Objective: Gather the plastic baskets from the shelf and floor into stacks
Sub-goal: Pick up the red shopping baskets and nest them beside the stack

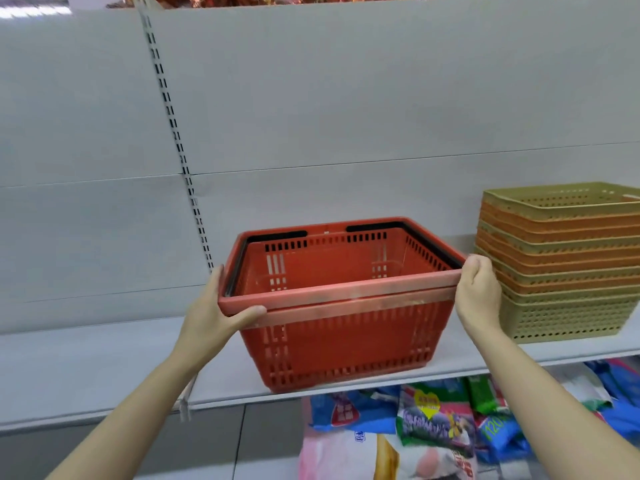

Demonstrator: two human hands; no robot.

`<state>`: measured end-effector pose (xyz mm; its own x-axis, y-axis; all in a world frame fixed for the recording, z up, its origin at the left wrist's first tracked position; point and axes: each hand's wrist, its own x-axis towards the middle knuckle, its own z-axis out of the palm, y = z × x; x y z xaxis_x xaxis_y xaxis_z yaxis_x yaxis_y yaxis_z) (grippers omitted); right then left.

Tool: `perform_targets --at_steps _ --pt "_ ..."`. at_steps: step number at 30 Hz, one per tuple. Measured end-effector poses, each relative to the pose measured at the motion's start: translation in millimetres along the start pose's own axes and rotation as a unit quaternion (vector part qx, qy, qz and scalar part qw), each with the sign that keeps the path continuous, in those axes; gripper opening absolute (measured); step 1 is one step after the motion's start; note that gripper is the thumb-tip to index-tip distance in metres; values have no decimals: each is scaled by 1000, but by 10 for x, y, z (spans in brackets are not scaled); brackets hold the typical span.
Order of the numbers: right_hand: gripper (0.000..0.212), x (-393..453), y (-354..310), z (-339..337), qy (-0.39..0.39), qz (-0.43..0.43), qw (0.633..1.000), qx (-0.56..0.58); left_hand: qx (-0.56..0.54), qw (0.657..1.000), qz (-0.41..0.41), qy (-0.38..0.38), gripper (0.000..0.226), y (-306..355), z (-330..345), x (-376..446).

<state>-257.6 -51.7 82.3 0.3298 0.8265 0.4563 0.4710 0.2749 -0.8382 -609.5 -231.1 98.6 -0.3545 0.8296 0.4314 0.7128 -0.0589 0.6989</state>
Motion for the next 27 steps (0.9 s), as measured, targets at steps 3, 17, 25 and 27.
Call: perform_targets --at_steps 3,17,25,27 --pt "43 -139 -56 -22 61 -148 981 -110 112 994 -1 -1 101 -141 -84 -207" --pt "46 -2226 -574 306 -179 -503 846 16 466 876 -31 120 84 -354 -661 -2322" --pt "46 -4242 -587 419 -332 -525 773 128 511 804 -273 136 79 -1012 -1105 -4582" --pt "46 -4780 -589 474 -378 -531 746 135 522 772 -331 148 76 -1177 -1233 -5137"
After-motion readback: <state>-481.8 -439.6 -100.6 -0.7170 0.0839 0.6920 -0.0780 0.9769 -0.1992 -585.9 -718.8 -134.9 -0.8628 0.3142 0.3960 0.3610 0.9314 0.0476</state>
